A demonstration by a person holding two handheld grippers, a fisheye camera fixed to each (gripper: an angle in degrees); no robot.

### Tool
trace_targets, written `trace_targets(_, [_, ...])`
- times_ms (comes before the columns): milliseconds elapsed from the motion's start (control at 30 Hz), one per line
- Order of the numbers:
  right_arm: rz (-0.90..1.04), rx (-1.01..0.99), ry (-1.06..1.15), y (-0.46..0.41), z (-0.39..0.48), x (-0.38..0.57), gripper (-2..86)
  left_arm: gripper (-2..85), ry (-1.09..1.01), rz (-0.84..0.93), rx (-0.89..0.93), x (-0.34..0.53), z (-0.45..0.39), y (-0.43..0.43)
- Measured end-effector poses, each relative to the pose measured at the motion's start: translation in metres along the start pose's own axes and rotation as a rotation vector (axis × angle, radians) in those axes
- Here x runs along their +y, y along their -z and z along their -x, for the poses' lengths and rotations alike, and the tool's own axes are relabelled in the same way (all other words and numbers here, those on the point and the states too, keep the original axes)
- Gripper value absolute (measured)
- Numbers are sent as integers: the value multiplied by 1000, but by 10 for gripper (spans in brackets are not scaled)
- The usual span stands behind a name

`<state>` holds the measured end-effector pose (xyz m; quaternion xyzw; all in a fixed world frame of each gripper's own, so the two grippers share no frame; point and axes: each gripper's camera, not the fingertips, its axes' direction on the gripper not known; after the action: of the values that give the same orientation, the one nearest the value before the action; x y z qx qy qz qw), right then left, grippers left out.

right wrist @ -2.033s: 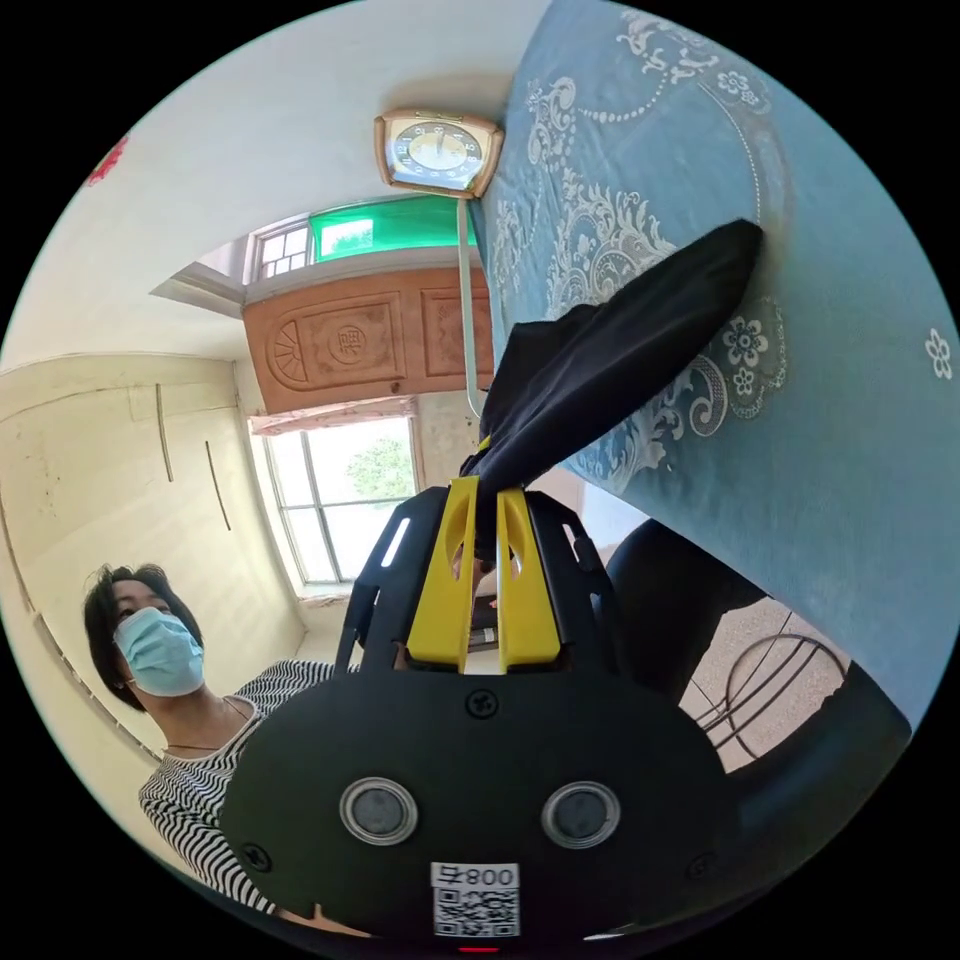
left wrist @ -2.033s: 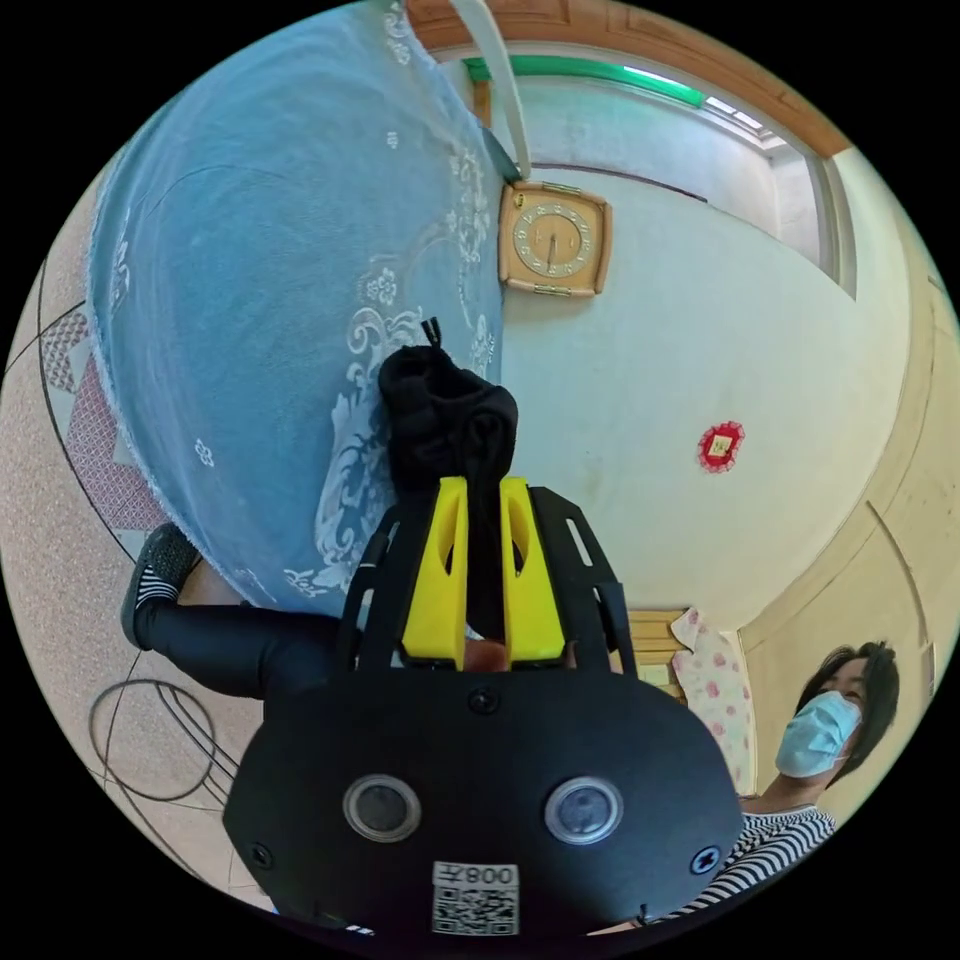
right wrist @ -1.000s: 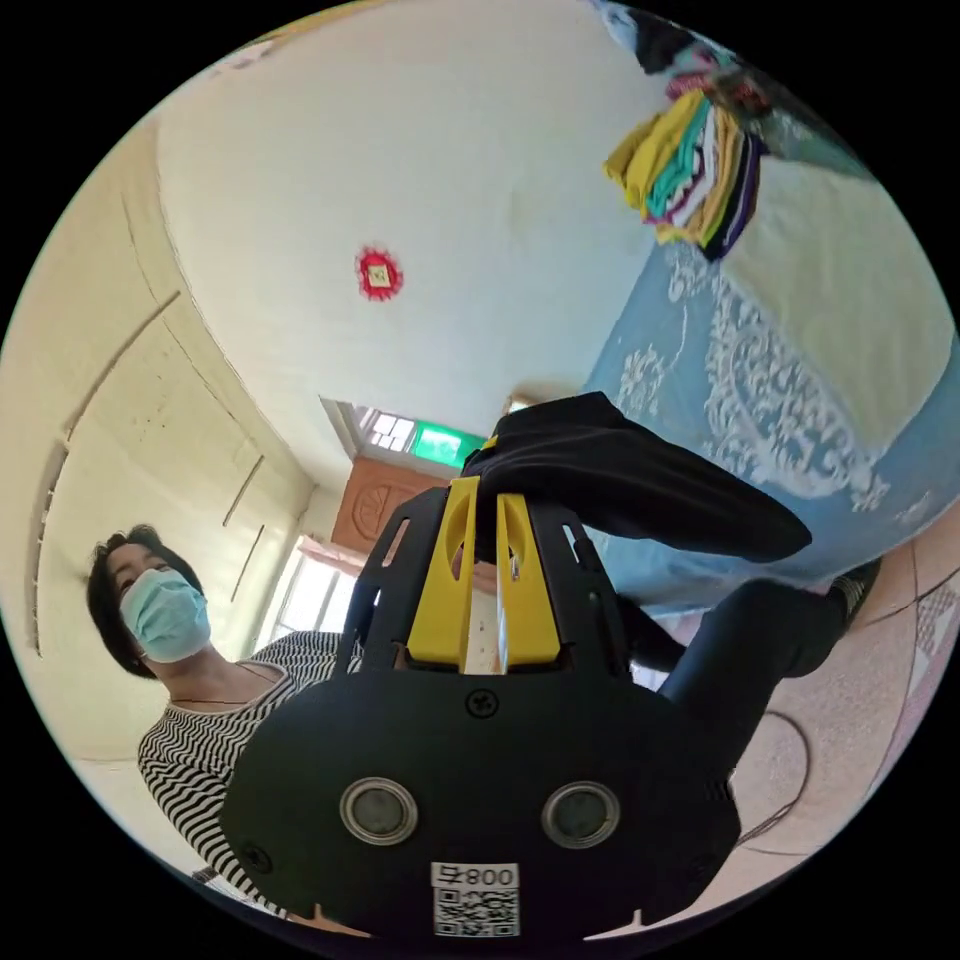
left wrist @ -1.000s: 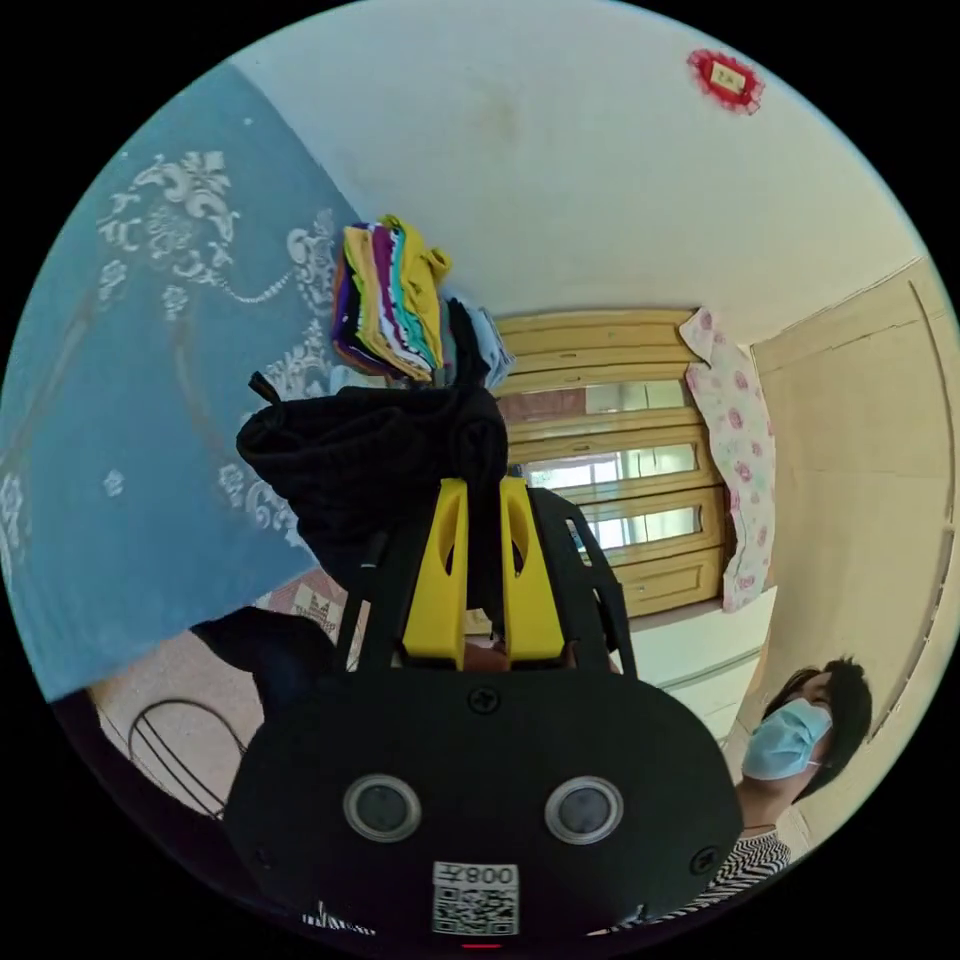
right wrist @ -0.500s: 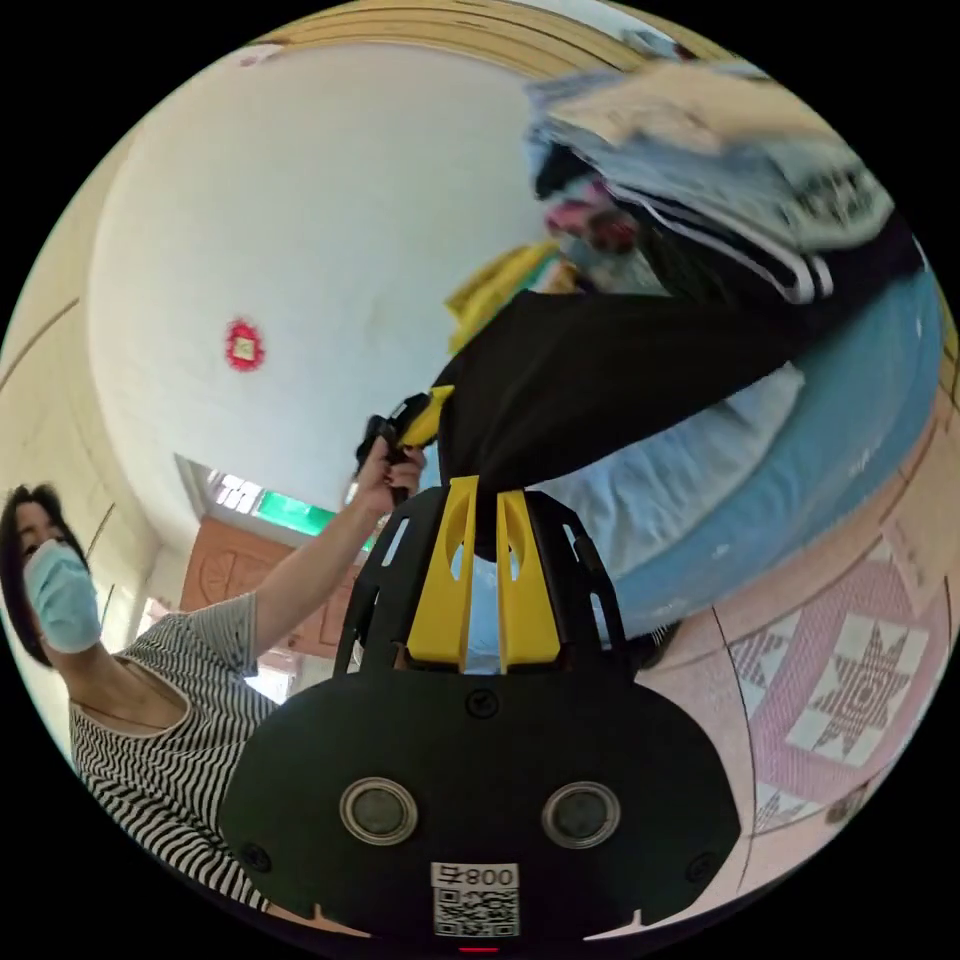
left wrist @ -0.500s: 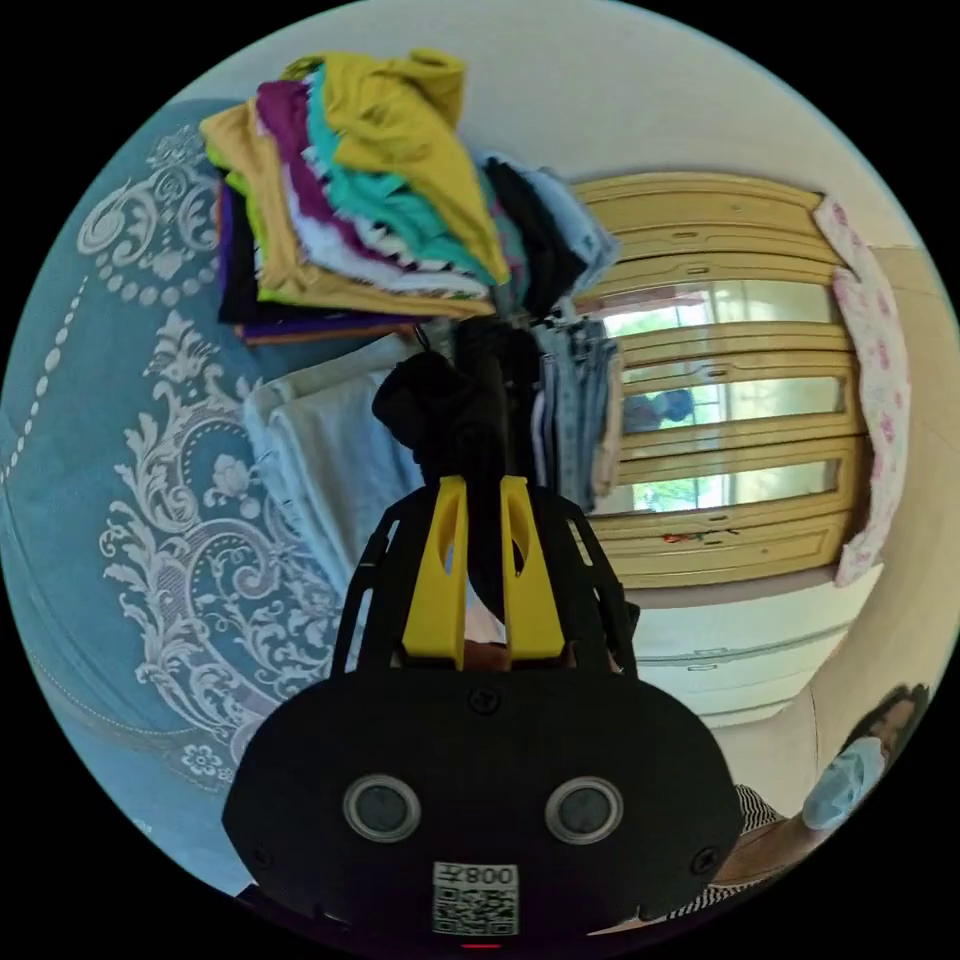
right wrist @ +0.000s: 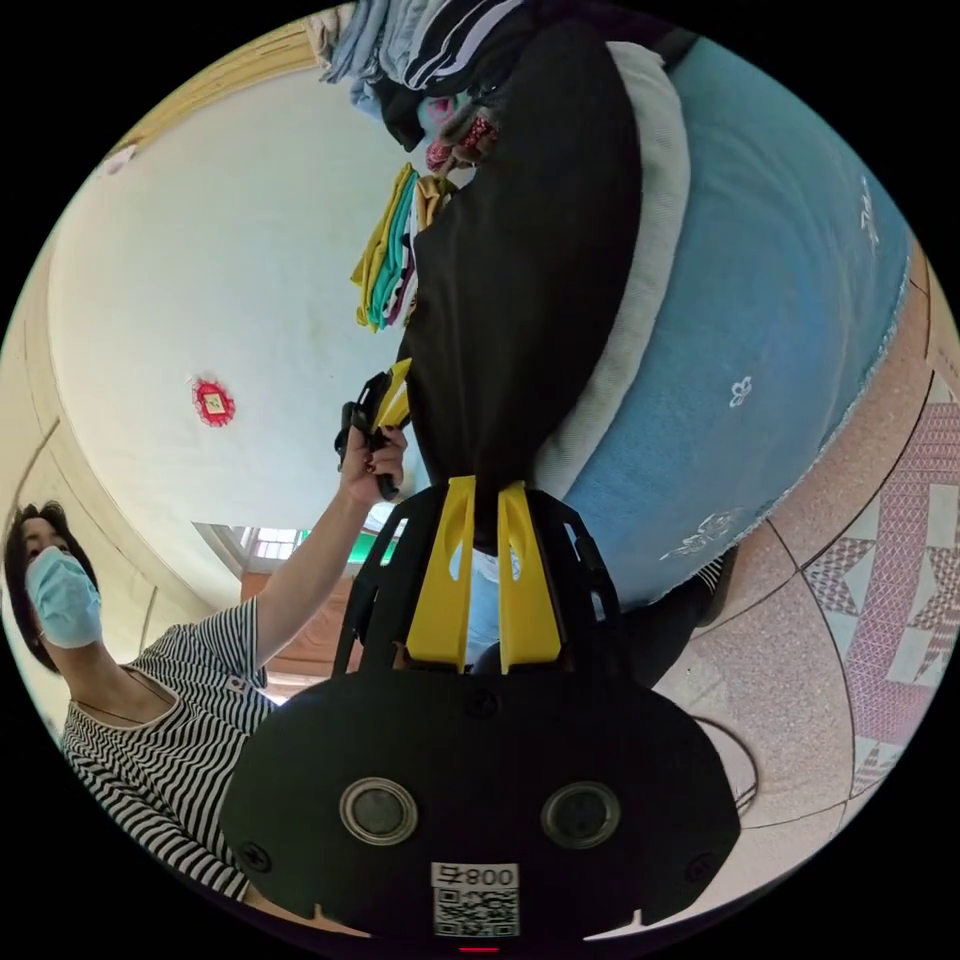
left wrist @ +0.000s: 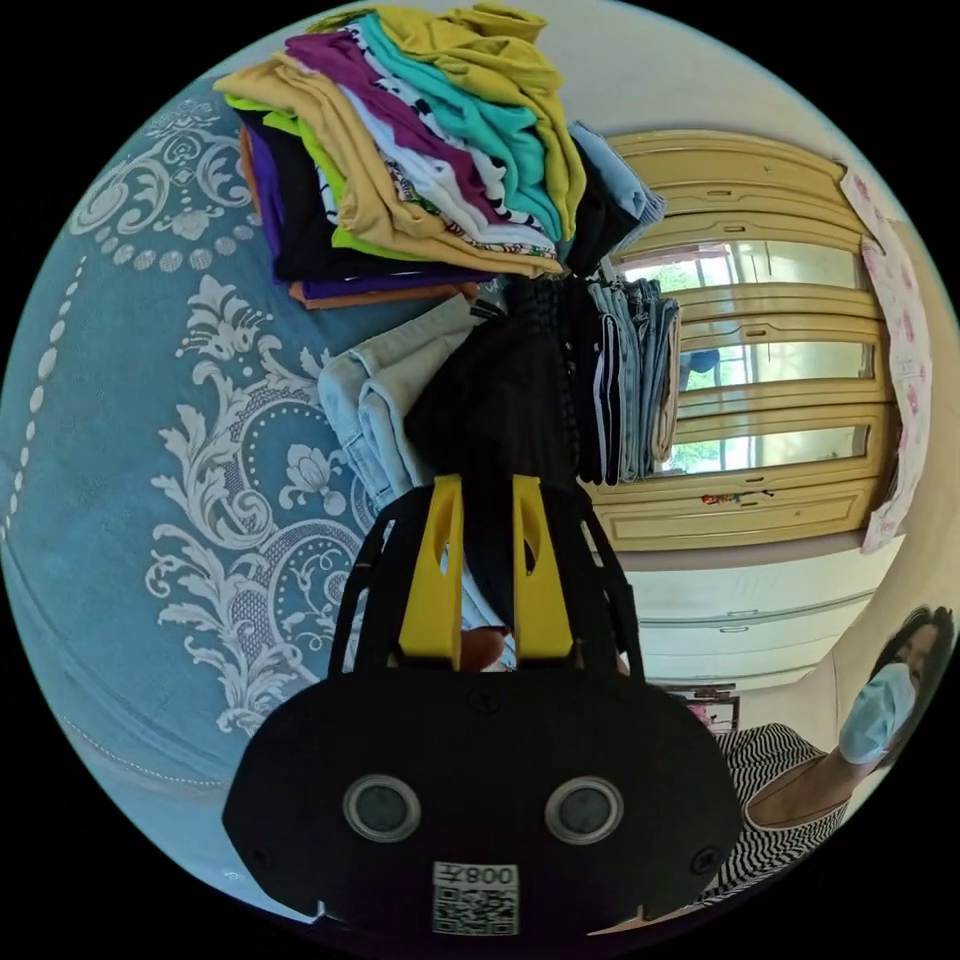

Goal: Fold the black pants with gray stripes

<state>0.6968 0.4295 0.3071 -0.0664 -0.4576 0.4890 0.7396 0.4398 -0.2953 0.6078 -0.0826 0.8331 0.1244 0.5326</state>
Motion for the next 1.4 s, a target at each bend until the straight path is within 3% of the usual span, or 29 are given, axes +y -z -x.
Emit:
trace_targets(200, [-70,3,-21,35,3,23,18,57,26,-158,-136,10,53,1])
trace_targets(333, [-187,69,23,68,25,32,8,17,-151,-204,-167,8,53,-19])
trace_targets(500, [-197,340,273,64,98,21,2,4,-373,-131,-416,-5,41,-78])
trace_targets(567, [-106,512,377,33,120,21,1,3,-401,-65,-631,-11,56,-114])
trace_targets(633, [8,703,436,-2,121,25,1,2,-410,-21,-700,-12,75,-135])
trace_targets(767, [-20,880,509,-30,126,55,2,2,-406,-34,-684,-8,97,-149])
trace_targets(900, [10,808,464,-14,139,68,2,2,-425,-73,-679,-2,99,-148])
trace_targets(1067, [-166,827,493,31,168,71,1,1,-508,-73,-728,1,104,-164])
trace_targets(1133, [-153,870,448,34,159,64,1,2,-463,22,-761,-2,122,-181])
trace_targets(1267, [-73,855,372,32,136,74,2,3,-474,23,-748,4,129,-181])
trace_targets(1400, [-74,876,389,39,151,105,4,3,-489,-83,-634,20,118,-160])
